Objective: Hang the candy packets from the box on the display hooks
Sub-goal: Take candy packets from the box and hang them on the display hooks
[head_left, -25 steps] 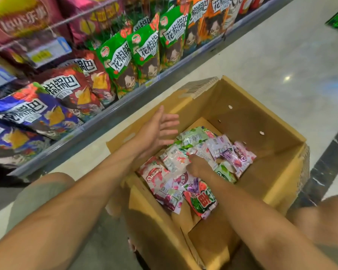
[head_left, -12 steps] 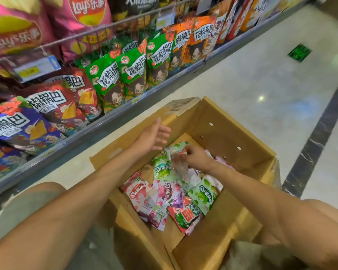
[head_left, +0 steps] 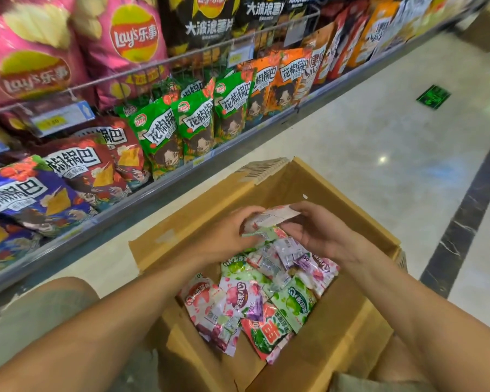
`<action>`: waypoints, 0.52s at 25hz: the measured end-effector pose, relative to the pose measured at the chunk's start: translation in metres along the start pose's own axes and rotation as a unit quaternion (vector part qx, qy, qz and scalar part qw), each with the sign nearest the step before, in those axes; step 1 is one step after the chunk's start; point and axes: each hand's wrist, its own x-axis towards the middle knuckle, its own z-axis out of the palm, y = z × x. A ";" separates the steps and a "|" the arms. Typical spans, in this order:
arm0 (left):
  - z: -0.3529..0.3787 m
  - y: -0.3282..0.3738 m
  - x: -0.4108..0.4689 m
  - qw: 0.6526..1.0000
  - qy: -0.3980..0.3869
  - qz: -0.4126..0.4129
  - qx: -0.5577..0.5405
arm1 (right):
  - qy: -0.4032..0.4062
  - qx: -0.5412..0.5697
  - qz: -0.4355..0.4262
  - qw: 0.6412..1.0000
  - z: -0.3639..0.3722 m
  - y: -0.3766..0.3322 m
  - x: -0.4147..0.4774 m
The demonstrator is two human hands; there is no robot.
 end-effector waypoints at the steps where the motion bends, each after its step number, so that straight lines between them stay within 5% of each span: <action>1: 0.000 -0.001 0.003 0.999 0.039 -0.007 -0.021 | -0.008 -0.003 -0.004 1.000 0.000 -0.002 0.000; 4: -0.006 0.004 0.010 0.979 0.140 -0.064 -0.136 | 0.001 -0.065 -0.032 0.997 -0.008 -0.005 0.004; 9: -0.024 0.015 0.010 0.908 0.167 -0.165 -0.347 | 0.044 -0.205 -0.044 0.977 -0.013 0.003 0.018; 11: -0.033 0.014 0.008 0.883 0.171 -0.168 -0.405 | 0.047 -0.295 -0.034 0.954 -0.013 0.017 0.028; 13: -0.041 0.010 0.004 0.901 0.178 -0.156 -0.365 | 0.038 -0.426 -0.024 0.904 -0.014 0.039 0.037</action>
